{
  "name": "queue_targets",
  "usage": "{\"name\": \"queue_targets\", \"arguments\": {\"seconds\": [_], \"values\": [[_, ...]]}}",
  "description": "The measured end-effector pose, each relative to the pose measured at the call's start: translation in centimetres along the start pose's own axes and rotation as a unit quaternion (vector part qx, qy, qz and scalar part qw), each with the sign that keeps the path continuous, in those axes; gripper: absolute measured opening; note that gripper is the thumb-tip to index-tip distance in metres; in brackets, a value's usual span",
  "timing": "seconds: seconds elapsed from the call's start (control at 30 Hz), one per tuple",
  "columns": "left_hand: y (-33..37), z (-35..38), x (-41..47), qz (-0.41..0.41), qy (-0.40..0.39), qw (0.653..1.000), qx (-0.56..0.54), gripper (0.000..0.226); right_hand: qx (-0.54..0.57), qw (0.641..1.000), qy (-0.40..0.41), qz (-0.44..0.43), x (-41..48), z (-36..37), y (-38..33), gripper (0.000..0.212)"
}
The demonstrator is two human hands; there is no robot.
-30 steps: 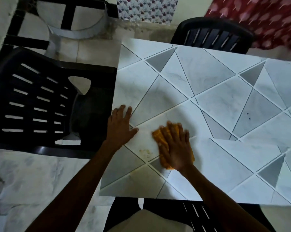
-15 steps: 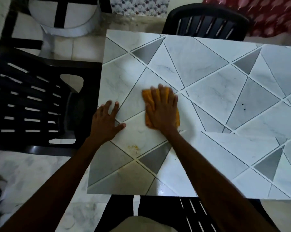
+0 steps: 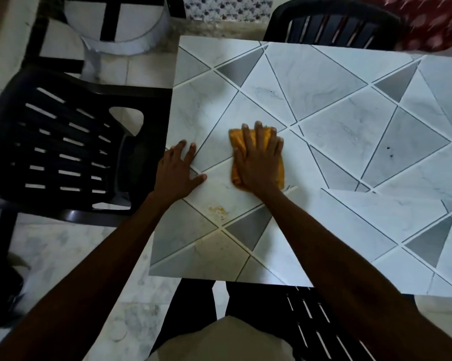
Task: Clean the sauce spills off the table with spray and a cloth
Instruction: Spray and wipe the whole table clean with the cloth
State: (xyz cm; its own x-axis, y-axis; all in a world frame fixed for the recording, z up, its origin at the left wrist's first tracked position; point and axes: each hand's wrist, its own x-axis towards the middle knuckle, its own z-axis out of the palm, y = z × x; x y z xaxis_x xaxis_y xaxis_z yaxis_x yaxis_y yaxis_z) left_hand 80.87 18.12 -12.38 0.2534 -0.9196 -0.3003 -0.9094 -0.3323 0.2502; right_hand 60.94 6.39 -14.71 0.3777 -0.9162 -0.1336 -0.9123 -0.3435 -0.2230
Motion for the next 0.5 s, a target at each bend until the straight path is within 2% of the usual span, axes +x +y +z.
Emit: {"name": "queue_targets", "arguments": {"seconds": [0.1, 0.17, 0.27, 0.37, 0.43, 0.5], "values": [[-0.5, 0.2, -0.3, -0.002, 0.016, 1.000, -0.018, 0.087, 0.011, 0.998, 0.001, -0.067, -3.0, 1.2, -3.5, 0.066], [-0.6, 0.4, -0.8, 0.004, 0.034, 0.999, -0.033, 0.080, 0.018, 0.992, -0.015, -0.121, -7.3, 2.1, -3.5, 0.066], [-0.6, 0.8, -2.0, 0.014, 0.041, 0.998, -0.048, 0.076, 0.013, 0.992, -0.032, -0.125, -14.0, 2.4, -0.6, 0.067], [-0.6, 1.7, -4.8, 0.018, 0.069, 0.994, -0.082, 0.071, -0.041, 0.991, -0.049, -0.117, -19.0, 1.2, 3.7, 0.068], [-0.7, 2.4, -7.3, 0.005, 0.079, 0.990, -0.113, 0.072, -0.062, 0.993, -0.065, -0.073, -18.8, 0.1, 6.7, 0.068], [-1.5, 2.9, -9.7, -0.015, 0.086, 0.986, -0.142, 0.077, -0.042, 0.996, -0.052, 0.051, -16.7, -0.9, 8.6, 0.065]]}}
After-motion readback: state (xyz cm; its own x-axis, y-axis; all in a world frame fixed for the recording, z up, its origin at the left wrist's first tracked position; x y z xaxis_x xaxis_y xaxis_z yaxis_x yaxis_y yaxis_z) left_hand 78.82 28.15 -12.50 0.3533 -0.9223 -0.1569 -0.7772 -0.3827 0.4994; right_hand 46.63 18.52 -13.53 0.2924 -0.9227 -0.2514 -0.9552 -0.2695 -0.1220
